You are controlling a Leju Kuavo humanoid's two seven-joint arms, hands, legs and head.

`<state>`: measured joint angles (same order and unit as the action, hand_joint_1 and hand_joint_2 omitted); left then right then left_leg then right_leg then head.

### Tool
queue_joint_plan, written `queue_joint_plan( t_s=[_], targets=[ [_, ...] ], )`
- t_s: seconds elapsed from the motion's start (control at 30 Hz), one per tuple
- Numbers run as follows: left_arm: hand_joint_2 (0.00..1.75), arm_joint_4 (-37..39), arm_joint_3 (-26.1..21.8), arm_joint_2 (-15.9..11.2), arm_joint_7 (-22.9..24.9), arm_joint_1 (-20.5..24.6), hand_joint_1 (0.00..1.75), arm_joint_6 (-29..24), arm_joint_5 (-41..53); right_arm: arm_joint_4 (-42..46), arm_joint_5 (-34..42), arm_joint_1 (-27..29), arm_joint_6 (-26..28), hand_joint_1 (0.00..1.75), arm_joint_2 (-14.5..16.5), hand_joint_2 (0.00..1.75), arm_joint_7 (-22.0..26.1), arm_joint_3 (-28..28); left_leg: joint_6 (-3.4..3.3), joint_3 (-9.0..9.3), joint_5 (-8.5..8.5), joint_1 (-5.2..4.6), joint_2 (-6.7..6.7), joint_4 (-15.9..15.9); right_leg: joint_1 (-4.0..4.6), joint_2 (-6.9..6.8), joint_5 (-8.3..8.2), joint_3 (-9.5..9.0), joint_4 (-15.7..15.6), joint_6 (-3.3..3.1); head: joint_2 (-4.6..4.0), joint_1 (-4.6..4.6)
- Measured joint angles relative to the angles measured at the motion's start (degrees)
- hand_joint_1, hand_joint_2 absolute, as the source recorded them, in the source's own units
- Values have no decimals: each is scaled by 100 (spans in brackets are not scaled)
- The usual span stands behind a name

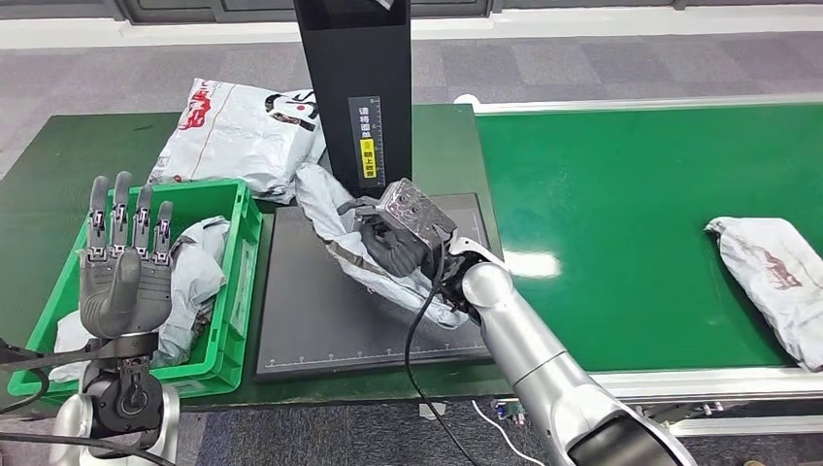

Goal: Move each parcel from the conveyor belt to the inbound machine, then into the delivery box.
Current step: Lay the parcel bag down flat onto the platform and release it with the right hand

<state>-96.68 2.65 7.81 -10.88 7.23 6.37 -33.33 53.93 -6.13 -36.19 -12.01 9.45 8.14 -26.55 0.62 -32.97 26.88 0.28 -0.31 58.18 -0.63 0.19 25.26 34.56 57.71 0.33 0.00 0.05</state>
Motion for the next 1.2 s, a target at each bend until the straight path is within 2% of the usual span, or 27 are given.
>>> queue_joint_plan(
  t_s=[0.27, 0.3, 0.4, 0.43, 0.8, 1.2],
  targets=[
    [175, 79, -1, -1, -15, 76, 0, -3, -19, -871, 308, -297, 234, 175, 152, 175, 60, -97, 3, -1, -2, 0, -2, 0, 0, -2, -1, -1, 0, 0, 0, 1],
    [175, 89, -1, -1, -15, 79, 0, -3, -19, -960, 307, -325, 243, 154, 162, 175, 66, -101, 3, -1, -2, 0, -2, 0, 0, -2, -1, -1, 0, 0, 0, 1],
    [175, 114, -1, -1, -15, 83, 0, -3, -21, -1153, 307, -379, 257, 23, 185, 175, 72, -109, 3, -1, -2, 0, -2, 0, 0, -2, -1, -1, 0, 0, 0, 1],
    [175, 121, -1, -1, -15, 85, 0, -3, -21, -1198, 305, -391, 264, 0, 192, 175, 71, -111, 3, -1, -2, 0, -2, 0, 0, -2, -1, -1, 0, 0, 0, 1],
    [175, 156, -14, 1, 23, 107, 0, 15, 16, -1838, 88, -694, 601, 0, 260, 175, -5, -121, 3, -2, -2, 0, -1, 0, 0, -1, -1, 0, 0, 0, 0, 0],
    [175, 178, -14, 1, 24, 118, 0, 16, 26, -2130, 78, -791, 637, 0, 259, 175, -5, -121, 3, -2, -2, 0, -1, 0, 0, -1, -1, 0, 0, 0, 0, 0]
  ],
)
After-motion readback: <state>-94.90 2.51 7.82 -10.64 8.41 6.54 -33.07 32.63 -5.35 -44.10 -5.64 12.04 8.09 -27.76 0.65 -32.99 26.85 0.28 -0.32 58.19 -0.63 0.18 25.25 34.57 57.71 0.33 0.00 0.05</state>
